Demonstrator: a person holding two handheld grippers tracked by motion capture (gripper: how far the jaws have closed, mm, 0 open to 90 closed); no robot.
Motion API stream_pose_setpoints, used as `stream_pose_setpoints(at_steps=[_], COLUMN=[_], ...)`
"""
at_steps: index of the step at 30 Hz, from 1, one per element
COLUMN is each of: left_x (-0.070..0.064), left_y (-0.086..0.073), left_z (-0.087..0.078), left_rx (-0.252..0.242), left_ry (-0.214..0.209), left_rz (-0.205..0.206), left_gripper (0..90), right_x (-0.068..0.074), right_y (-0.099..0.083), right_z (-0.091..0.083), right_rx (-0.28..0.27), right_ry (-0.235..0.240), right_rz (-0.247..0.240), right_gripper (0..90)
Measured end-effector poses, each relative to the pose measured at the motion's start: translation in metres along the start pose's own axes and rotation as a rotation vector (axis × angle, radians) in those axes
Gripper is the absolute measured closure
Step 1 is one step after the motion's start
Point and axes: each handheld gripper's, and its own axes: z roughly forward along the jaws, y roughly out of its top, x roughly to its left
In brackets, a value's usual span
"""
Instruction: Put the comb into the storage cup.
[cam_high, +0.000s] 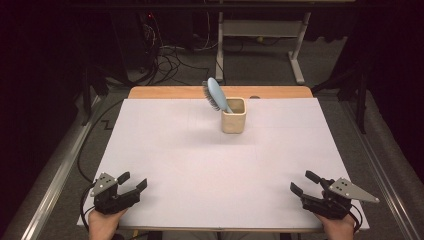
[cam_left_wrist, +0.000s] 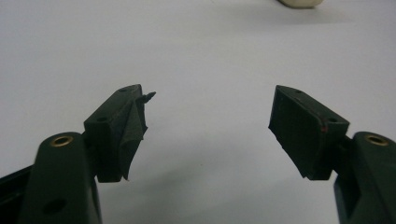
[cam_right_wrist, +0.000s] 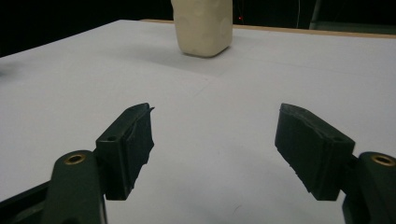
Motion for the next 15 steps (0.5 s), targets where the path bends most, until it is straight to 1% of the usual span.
stream_pose_setpoints(at_steps=[15], left_x=[0.0002], left_y=[-0.0007], left_z=[0.0022], left_rx=[0.014], left_ry=[-0.003], left_rz=[0.001], left_gripper=[28.1], right_x=[-0.0008], right_y=[-0.0003], right_z=[0.0003], right_rx=[0.003], right_ry=[-0.003], right_rz=[0.006], right_gripper=[28.1])
